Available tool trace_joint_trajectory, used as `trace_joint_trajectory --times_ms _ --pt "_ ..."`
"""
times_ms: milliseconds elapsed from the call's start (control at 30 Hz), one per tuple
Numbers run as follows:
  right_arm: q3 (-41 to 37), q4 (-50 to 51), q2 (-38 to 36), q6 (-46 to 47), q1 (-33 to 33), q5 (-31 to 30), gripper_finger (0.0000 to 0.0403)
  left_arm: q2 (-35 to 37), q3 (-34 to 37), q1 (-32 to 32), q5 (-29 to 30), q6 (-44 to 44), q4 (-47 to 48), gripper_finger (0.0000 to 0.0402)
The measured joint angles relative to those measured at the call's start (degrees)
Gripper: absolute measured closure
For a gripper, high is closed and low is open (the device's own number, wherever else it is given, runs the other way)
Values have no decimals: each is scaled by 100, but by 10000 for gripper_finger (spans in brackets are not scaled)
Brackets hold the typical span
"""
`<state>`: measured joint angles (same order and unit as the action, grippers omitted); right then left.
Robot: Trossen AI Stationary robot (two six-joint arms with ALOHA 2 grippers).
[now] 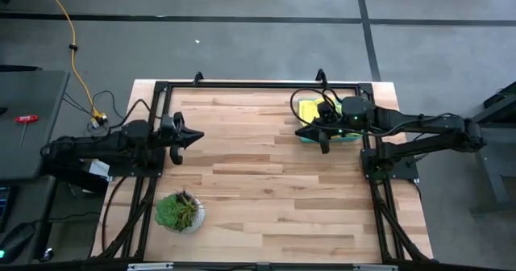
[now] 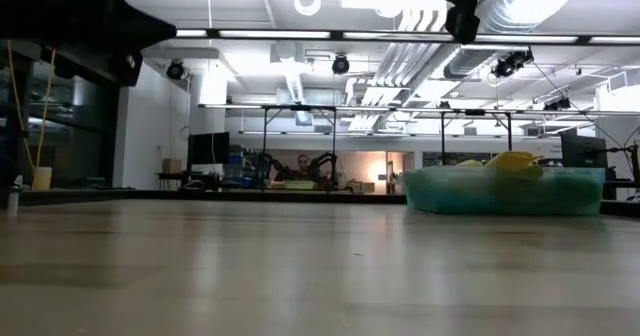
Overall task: Fold microfiber towels
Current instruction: Return to Home Position
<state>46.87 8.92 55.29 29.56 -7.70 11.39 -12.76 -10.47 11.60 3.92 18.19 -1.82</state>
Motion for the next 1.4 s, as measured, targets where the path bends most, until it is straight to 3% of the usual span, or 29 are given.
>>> trace_joint_trajectory --times_ms 200,333,467,767,1067,1400 --pt "0 -10 0 7 0 -1 402 597 951 -4 -72 570 -716 401" --pt "0 -4 0 105 28 -66 403 748 981 -2 106 667 -45 402" --pt "-84 -66 -21 34 137 -275 403 783 981 0 67 484 42 401" --pt "-1878 -1650 -778 657 276 -420 403 779 981 0 -65 472 74 401" --pt "-3163 -1650 -2921 473 144 -409 403 779 981 0 -66 459 74 401" --pt "-4604 -1698 -5406 39 558 -557 403 779 981 0 -56 473 74 401"
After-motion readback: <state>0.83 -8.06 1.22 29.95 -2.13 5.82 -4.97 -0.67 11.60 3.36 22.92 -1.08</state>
